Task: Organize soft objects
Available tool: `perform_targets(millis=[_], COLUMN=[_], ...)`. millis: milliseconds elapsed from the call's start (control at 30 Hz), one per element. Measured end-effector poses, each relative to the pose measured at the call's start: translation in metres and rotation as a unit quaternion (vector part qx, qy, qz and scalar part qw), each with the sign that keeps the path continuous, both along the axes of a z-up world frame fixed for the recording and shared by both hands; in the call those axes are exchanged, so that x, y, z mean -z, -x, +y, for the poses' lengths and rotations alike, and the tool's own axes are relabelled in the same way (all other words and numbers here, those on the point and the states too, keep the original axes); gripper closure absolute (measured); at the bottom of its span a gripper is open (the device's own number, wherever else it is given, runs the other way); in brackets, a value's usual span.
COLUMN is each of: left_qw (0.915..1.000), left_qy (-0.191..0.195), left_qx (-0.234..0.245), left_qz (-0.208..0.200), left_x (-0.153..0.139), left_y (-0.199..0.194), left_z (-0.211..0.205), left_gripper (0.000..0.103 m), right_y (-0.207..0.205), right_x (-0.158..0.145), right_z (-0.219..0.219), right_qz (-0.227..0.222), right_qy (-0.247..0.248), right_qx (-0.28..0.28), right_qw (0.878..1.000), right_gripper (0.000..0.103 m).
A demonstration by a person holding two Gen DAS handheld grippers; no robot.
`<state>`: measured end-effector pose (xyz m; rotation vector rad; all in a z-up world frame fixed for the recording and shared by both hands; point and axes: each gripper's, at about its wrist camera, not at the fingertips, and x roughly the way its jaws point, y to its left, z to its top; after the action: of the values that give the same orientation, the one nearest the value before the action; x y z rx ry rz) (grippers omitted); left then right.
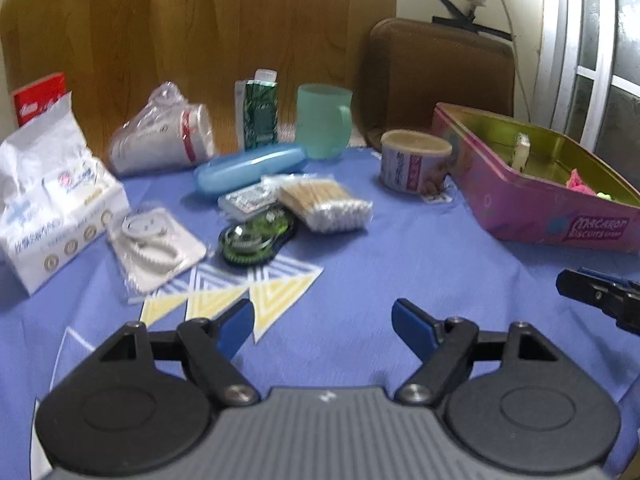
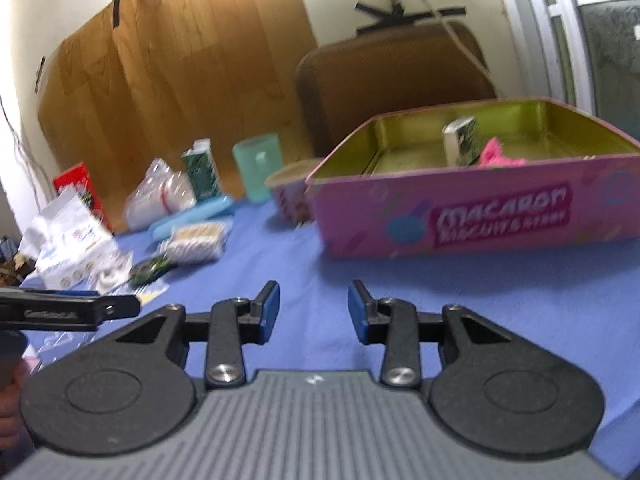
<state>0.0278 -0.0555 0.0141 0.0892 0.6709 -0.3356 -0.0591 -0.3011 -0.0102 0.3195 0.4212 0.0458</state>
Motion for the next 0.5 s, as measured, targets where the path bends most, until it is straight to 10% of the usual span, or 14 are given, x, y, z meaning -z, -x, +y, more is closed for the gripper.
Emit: perform_targets(millis=[500], left_qw=[0.9995], left_qy=[0.004], left_qx=[-0.028], left_qz=[-0.014], left_x=[0.009], left_y=[0.017], left_z=[0.029], left_gripper=[0.02], right_y=[0.006], right_x=[0.002], right_z=[0.026], right_qz=[0.024], right_qy=[-0.028], right_qx=[-0.001], right_qw=[0.999], right_gripper=[0.051])
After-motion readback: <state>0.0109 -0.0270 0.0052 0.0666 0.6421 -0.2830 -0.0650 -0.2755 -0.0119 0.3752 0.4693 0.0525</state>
